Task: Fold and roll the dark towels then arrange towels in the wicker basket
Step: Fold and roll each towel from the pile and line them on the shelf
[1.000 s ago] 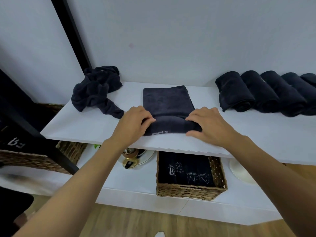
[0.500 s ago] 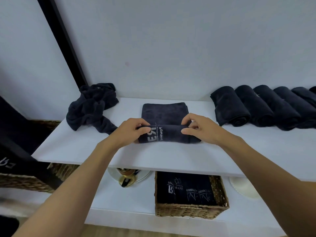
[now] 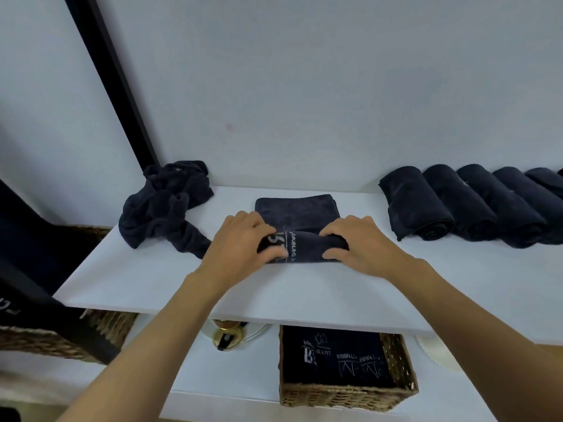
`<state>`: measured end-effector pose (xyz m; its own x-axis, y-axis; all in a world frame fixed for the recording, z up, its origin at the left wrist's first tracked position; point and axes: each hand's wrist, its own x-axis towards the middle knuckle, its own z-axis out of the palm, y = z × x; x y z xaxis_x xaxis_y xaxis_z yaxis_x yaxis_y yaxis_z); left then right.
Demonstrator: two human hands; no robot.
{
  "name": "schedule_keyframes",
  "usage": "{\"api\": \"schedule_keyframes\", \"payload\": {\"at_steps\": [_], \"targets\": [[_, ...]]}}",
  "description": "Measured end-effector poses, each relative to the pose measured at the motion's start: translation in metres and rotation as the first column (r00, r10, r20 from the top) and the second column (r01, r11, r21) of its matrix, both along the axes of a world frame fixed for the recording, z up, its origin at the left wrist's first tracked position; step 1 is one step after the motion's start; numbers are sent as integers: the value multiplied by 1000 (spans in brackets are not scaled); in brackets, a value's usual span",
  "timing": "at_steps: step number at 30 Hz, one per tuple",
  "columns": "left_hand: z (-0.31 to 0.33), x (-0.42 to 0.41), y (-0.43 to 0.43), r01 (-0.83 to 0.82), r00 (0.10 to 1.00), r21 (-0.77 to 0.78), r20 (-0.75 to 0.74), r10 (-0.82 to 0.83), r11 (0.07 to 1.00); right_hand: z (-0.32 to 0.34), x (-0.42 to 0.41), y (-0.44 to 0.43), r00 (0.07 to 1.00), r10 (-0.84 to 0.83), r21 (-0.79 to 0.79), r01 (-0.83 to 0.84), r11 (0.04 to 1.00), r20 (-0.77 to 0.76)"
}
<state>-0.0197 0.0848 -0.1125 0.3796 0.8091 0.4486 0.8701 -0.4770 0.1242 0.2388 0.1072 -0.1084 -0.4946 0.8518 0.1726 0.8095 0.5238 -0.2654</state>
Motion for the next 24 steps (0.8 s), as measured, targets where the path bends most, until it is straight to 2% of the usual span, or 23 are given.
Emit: {"api": "schedule_keyframes", "payload": {"at_steps": [2,3,6,8,10,12,14,16,18,20,22,24], "targets": [[-7,-1,-6,47,995,44,-91,-43,998,7,1,10,994,-44,-191,24,981,-99],[-9,-1,-5,35,996,21,-80,-33,999,10,2,15,985,-73,-278,27,960,-157],[0,2,4,-20,999,-130,26,23,991,16,1,27,930,-166,-448,2,894,-328],[8,1,17,-21,996,-247,75,41,969,15,-1,30,900,-217,-486,6,874,-378],[14,-1,29,-5,988,-378,139,62,926,12,-5,31,920,-190,-367,55,928,-342],[15,-5,42,10,980,-476,178,85,879,9,-9,27,969,-98,-97,78,992,-226],[14,-7,53,32,979,-518,187,76,855,7,-14,21,999,-10,122,16,992,-49],[16,-9,62,51,984,-541,171,50,840,3,-20,17,995,3,164,-20,986,102],[20,-8,69,36,988,-567,146,57,823,2,-23,22,990,-33,135,14,991,137],[22,-5,72,-18,989,-544,110,93,839,8,-24,35,995,-31,39,28,999,90],[21,-1,67,-62,991,-345,88,98,937,18,-24,52,999,-33,-151,33,988,-2],[16,1,57,-36,997,-159,64,47,987,28,-22,67,994,-62,-330,29,944,-88]]}}
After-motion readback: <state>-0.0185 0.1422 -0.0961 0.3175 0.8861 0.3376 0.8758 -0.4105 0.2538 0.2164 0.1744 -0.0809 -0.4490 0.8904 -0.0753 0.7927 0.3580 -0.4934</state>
